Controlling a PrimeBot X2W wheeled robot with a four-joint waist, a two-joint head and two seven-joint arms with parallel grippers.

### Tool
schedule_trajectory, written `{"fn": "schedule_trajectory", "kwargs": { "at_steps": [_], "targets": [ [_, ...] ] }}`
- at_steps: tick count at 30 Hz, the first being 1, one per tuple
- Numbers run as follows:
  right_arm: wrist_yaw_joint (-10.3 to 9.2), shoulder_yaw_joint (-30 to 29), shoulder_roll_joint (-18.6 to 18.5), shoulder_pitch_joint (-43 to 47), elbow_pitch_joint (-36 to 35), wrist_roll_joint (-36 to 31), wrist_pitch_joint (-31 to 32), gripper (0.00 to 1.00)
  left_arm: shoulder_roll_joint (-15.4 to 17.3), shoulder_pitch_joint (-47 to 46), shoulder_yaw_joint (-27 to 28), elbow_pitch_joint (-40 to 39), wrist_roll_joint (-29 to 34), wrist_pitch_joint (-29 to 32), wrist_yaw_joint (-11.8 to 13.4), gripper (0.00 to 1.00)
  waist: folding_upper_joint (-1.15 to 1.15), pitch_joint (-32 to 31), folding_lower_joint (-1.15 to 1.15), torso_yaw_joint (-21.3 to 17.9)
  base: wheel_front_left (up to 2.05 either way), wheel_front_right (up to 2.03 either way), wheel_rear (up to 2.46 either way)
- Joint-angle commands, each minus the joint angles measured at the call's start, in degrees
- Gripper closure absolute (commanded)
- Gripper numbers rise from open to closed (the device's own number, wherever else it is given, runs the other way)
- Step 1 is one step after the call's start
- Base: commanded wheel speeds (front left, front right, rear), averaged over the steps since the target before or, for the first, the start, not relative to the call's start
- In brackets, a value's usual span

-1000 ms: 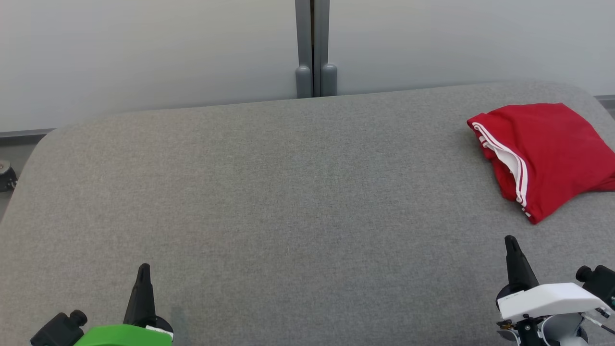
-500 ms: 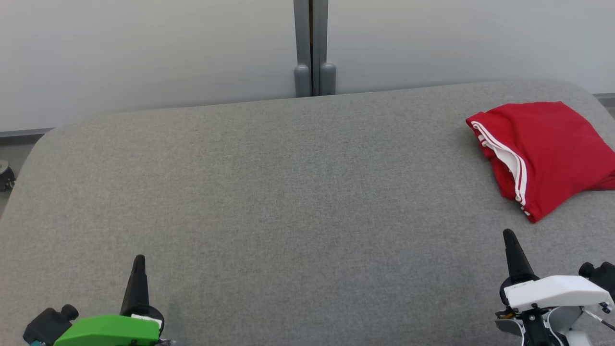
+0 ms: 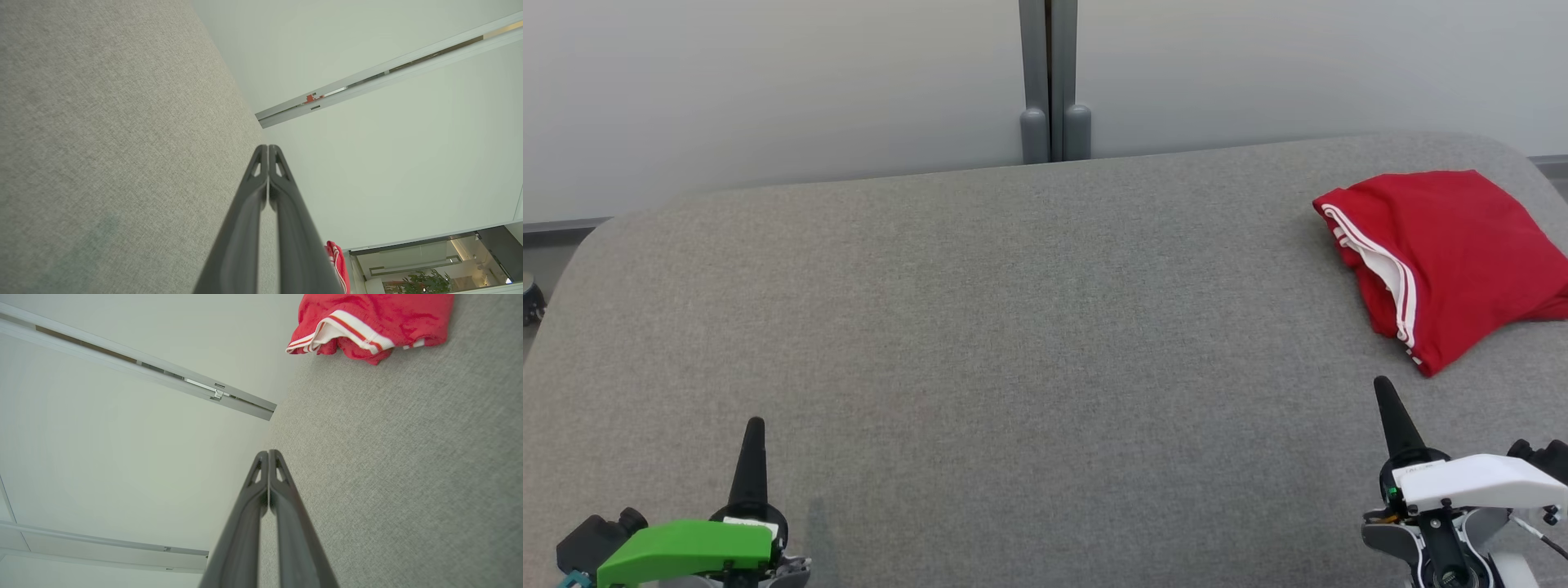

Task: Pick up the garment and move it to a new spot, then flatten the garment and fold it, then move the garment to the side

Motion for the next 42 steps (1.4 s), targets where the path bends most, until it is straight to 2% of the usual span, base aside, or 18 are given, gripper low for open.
{"fn": "schedule_trajectory", "kwargs": {
  "at_steps": [1,42],
  "targets": [
    [0.00,-0.14,-0.33,-1.09,-0.22,1.63,0.49,1.00,0.55,-1.59,0.45,-0.19,-1.52,0.44,-0.27,1.00,0.00,0.01,0.00,-0.02,0.00,0.00,0.00],
    [0.00,-0.59,-0.34,-3.76,0.49,22.01,5.54,1.00,0.35,-5.55,2.78,1.49,-18.94,5.66,-0.56,1.00,0.00,0.38,0.00,-0.54,0.00,0.00,0.00]
  ]
}}
